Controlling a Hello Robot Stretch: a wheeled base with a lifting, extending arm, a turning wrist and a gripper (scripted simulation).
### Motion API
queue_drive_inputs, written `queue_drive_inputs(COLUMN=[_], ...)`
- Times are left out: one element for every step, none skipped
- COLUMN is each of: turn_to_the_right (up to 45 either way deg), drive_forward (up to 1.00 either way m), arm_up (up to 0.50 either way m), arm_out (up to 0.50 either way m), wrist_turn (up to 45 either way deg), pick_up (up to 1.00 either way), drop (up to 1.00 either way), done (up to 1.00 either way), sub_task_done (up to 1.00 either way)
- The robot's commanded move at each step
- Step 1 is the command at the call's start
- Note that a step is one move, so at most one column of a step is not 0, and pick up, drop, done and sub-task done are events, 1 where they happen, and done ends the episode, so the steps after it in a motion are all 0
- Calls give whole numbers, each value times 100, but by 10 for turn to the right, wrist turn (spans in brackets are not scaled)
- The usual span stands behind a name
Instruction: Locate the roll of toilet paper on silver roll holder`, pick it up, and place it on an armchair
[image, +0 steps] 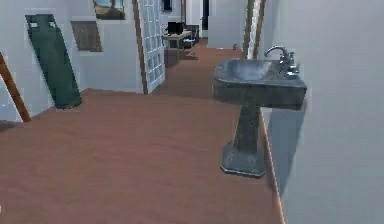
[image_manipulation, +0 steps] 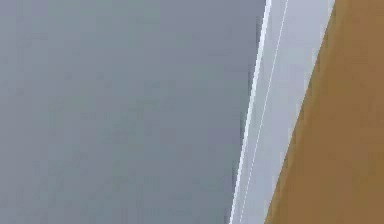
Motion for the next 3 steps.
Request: queue_drive_inputs(turn_to_the_right=[-420, 0, -360], drive_forward=[0, 50, 0], arm_up=[0, 0, 0], arm_out=[0, 0, 0], wrist_turn=[0, 0, 0], pick_up=[0, 0, 0], drop=[0, 0, 0], done=[0, 0, 0], sub_task_done=[0, 0, 0])
